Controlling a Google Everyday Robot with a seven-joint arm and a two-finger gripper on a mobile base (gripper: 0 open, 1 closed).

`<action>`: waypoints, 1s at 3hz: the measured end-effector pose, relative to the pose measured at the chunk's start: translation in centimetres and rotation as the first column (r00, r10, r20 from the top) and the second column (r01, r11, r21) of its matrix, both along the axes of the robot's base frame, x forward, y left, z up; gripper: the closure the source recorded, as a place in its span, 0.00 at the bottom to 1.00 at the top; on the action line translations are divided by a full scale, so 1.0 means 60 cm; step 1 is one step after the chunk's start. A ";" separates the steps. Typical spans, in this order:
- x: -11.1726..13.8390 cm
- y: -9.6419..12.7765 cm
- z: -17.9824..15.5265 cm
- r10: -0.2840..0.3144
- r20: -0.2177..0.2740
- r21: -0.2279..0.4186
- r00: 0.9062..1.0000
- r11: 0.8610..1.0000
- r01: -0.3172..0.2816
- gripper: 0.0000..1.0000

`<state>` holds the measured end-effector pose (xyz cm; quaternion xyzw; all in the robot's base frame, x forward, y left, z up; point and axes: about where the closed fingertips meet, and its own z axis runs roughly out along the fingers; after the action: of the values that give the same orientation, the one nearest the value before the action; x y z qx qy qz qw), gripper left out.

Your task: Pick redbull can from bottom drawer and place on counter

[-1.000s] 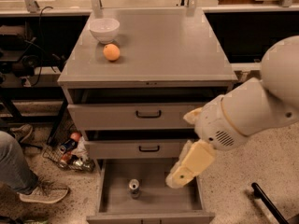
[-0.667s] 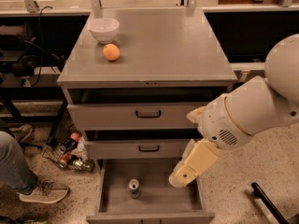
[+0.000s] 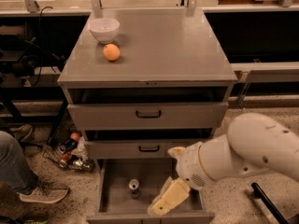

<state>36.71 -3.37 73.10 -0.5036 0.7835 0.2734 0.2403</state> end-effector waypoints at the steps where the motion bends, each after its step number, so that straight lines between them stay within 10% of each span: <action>1: -0.020 0.060 -0.133 0.029 -0.055 0.066 0.998 0.997 -0.025 0.00; 3: 0.009 0.064 -0.170 -0.035 -0.046 0.094 0.998 0.995 0.039 0.00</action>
Offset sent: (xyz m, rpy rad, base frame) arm -0.0116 0.0315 -0.0690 0.0564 0.0508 0.0266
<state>37.22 0.49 62.90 -0.4709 0.7839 0.3172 0.2515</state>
